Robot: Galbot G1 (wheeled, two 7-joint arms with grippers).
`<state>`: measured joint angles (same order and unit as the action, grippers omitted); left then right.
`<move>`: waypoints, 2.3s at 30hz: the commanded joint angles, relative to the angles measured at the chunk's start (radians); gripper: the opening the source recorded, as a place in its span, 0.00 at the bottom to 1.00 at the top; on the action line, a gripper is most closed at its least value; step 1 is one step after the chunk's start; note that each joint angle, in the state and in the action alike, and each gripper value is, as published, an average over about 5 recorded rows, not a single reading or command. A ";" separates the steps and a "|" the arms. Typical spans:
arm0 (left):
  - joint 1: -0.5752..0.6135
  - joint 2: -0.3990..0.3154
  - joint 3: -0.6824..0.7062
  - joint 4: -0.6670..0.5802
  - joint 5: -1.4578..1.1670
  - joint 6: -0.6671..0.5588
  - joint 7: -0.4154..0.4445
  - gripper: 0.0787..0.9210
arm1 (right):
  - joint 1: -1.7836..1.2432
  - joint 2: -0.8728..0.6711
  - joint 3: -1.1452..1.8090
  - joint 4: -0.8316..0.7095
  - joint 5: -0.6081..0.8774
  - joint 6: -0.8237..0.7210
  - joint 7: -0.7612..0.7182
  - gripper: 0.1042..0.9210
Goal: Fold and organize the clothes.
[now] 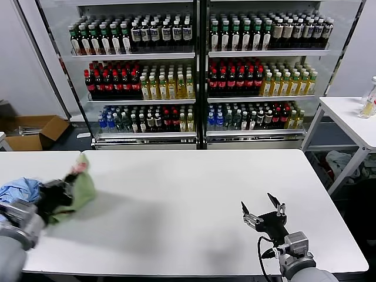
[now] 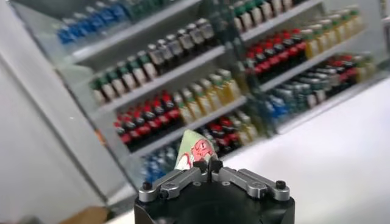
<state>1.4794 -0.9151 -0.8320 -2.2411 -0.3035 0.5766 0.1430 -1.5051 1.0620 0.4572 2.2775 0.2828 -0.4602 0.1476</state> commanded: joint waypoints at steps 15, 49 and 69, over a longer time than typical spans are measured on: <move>-0.282 -0.633 0.616 0.182 0.113 -0.022 -0.279 0.01 | -0.010 0.017 0.004 0.001 -0.019 -0.002 0.001 0.88; -0.019 -0.425 0.196 0.087 0.231 -0.382 -0.048 0.81 | 0.393 0.201 -0.453 -0.376 0.216 -0.090 0.081 0.88; 0.017 -0.443 0.188 0.092 0.243 -0.385 -0.042 0.88 | 0.509 0.258 -0.478 -0.539 0.281 -0.101 0.106 0.73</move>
<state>1.4692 -1.3703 -0.6112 -2.1455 -0.0724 0.2097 0.0892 -1.0540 1.2914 0.0213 1.8141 0.5253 -0.5538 0.2426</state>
